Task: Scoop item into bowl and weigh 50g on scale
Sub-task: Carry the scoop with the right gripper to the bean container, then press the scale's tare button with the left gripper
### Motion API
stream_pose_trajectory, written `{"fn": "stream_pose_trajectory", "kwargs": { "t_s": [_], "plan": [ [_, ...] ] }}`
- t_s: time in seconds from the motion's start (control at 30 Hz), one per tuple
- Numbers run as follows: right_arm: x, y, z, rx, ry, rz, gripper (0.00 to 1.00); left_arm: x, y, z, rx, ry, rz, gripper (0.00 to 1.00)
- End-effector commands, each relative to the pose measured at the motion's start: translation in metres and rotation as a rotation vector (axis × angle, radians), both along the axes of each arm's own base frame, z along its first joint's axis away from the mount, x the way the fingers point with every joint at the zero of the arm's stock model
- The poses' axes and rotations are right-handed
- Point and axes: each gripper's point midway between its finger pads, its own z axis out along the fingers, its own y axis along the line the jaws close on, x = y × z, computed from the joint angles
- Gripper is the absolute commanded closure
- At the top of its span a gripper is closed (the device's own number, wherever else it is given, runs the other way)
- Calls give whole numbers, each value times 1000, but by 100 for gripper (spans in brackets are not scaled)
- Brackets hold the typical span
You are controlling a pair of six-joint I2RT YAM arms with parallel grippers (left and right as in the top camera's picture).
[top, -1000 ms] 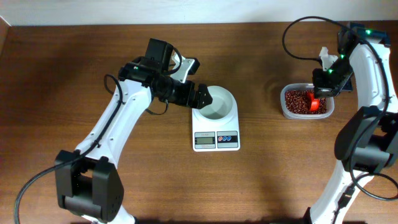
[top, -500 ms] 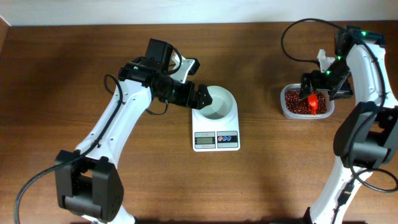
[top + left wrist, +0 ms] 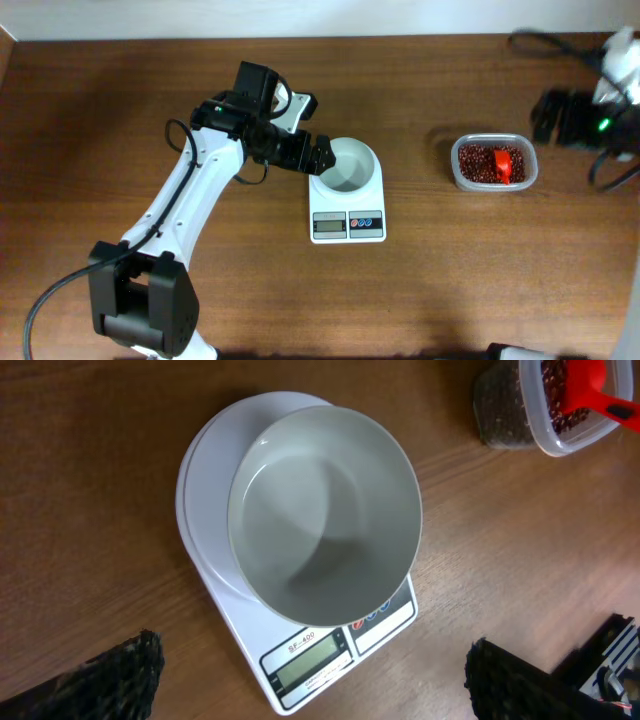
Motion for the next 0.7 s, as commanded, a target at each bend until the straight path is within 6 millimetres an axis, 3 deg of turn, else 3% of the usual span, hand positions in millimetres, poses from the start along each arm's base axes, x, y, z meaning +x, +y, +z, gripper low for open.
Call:
{"fn": "stream_pose_trajectory", "kwargs": {
  "t_s": [0.0,0.03,0.07,0.1,0.17,0.2,0.37,0.5,0.57,0.63,0.67],
  "plan": [
    [-16,-12,-80,-45,71,-117,1,4,1,11,1,-47,-8,1],
    [-9,-13,-116,-46,67,-118,1,4,1,11,1,-47,-8,1],
    [3,-13,-138,-41,41,-112,1,3,2,10,3,-38,-8,9],
    [10,-13,-157,-37,37,-109,1,-1,3,8,8,-22,-8,31],
    [14,-14,-185,-30,100,-108,1,-12,6,4,23,33,-8,92],
    [14,-14,-196,-27,132,-107,1,-17,5,1,45,47,-14,100],
    [14,-14,-219,-20,197,-106,1,-50,-31,-12,217,17,-145,100],
    [14,-14,-220,-20,200,-106,1,-88,-57,-32,530,-134,-366,100],
    [14,-14,-220,-20,200,-106,1,-109,-80,-32,541,-171,-459,100],
    [14,-14,-220,-20,200,-106,1,-126,-89,-36,561,-183,-542,100],
    [14,-14,-220,-20,200,-106,1,-126,-88,-39,574,-194,-548,100]
  ]
}}
